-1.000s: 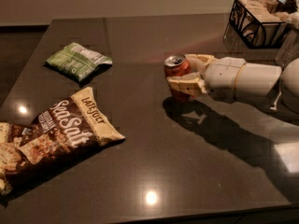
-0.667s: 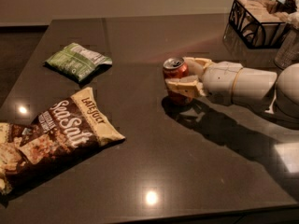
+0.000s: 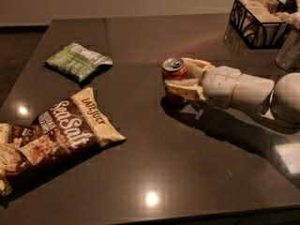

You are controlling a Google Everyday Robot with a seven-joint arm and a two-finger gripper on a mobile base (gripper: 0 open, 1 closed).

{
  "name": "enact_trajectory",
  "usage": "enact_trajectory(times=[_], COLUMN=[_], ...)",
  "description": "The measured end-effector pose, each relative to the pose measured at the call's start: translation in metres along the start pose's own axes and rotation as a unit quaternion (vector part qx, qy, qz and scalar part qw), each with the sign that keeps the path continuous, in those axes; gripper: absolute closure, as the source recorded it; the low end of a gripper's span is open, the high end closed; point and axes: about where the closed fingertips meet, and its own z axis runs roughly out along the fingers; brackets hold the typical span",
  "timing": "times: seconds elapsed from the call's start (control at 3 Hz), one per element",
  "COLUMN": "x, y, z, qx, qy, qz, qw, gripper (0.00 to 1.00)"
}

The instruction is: Place coke can upright

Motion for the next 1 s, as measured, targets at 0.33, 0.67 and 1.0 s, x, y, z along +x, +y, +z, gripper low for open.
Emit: enact_trajectory(times=[0.33,0.67,1.0], x=[-0.0006,-0.0012,-0.0012], y=[0.0014,0.0022,0.0023], z=[0.0019,0.003,0.0031], qx=[-0.002,-0.003,-0.003], qy=[0.0,-0.001,-0.001], qz=[-0.001,-0.002,-0.002], qw=[1.0,1.0,1.0], gripper=[0.05,0.0,0.0])
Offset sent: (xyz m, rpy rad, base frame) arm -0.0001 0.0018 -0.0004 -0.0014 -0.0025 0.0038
